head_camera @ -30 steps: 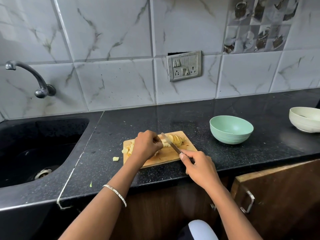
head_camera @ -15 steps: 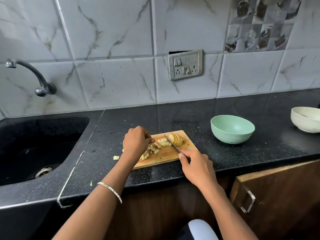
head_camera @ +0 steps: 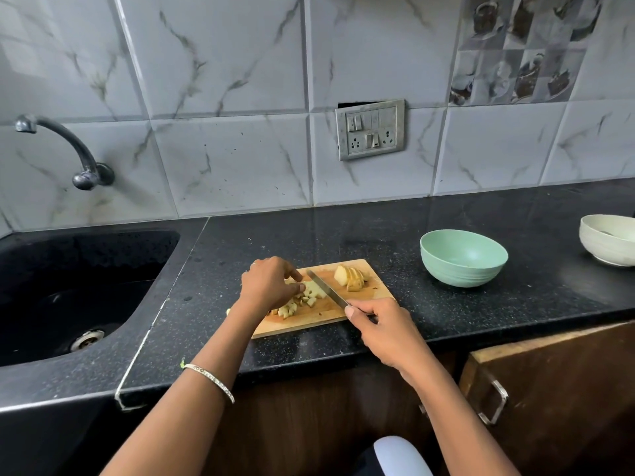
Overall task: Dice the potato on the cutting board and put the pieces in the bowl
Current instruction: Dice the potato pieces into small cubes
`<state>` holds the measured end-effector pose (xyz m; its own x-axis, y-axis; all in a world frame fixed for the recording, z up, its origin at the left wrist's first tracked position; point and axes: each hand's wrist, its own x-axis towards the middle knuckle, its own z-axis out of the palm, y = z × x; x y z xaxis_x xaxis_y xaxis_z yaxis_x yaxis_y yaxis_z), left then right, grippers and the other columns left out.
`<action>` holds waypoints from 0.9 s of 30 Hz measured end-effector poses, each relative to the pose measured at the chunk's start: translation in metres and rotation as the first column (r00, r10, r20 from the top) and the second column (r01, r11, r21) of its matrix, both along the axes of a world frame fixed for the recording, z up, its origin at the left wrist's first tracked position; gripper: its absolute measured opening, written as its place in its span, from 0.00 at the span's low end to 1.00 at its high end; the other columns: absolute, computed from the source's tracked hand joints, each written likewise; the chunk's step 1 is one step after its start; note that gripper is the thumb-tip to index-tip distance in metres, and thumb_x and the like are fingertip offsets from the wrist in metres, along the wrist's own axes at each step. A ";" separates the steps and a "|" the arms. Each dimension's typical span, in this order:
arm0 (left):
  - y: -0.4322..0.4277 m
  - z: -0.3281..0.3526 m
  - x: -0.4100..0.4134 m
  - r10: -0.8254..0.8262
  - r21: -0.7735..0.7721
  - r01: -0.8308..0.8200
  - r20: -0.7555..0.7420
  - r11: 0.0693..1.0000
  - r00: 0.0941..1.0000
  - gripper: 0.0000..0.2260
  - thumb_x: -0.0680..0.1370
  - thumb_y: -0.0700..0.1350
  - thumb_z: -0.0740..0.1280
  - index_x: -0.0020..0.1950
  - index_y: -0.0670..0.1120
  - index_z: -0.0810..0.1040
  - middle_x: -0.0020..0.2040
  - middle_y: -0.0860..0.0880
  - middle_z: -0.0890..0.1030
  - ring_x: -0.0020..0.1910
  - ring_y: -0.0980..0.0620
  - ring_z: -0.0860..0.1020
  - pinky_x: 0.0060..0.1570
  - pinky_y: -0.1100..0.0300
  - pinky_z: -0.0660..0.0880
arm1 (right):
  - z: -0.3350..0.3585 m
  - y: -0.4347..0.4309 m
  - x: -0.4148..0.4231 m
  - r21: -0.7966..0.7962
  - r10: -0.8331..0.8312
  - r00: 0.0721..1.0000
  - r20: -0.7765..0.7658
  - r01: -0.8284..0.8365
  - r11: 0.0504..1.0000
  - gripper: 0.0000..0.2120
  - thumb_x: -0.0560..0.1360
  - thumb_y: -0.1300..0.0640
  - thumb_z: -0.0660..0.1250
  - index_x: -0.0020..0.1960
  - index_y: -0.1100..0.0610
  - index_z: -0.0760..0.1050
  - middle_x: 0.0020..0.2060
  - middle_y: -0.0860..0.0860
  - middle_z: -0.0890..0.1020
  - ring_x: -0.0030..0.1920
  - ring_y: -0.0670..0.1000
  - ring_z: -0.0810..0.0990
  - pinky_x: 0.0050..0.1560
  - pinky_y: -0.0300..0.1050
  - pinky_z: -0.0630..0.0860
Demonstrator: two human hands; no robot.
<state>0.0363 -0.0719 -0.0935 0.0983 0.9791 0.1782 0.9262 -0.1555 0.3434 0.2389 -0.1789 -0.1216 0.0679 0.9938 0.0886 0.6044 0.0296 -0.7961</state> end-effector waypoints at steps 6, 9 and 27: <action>-0.002 0.002 0.010 -0.062 -0.003 0.062 -0.063 0.998 0.996 0.14 0.74 0.60 0.70 0.59 0.61 0.80 0.65 0.54 0.78 0.67 0.45 0.70 0.63 0.42 0.66 | 0.003 -0.001 0.003 0.031 -0.096 0.988 0.120 0.093 0.995 0.18 0.82 0.43 0.62 0.69 0.45 0.78 0.64 0.45 0.81 0.61 0.52 0.80 0.62 0.49 0.74; -0.007 0.004 0.016 -0.092 -0.026 0.089 -0.178 0.996 0.980 0.14 0.74 0.61 0.69 0.60 0.63 0.78 0.67 0.54 0.76 0.68 0.46 0.69 0.63 0.43 0.64 | 0.003 -0.004 0.000 0.010 -0.080 0.988 0.130 0.079 0.997 0.16 0.82 0.45 0.62 0.64 0.49 0.81 0.57 0.47 0.84 0.58 0.54 0.80 0.58 0.49 0.75; 0.009 -0.008 0.072 -0.177 0.049 0.176 0.031 0.983 0.984 0.25 0.72 0.61 0.72 0.67 0.57 0.72 0.64 0.55 0.78 0.65 0.49 0.74 0.62 0.46 0.67 | 0.002 -0.006 0.030 0.121 -0.232 0.972 0.021 0.228 0.966 0.17 0.82 0.45 0.62 0.68 0.46 0.78 0.64 0.46 0.81 0.65 0.54 0.77 0.64 0.52 0.74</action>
<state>0.1082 -0.0625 -0.1017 0.2616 0.9377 0.2287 0.8702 -0.3317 0.3643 0.2687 -0.1851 -0.1196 0.2884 0.9342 0.2098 0.6331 -0.0217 -0.7738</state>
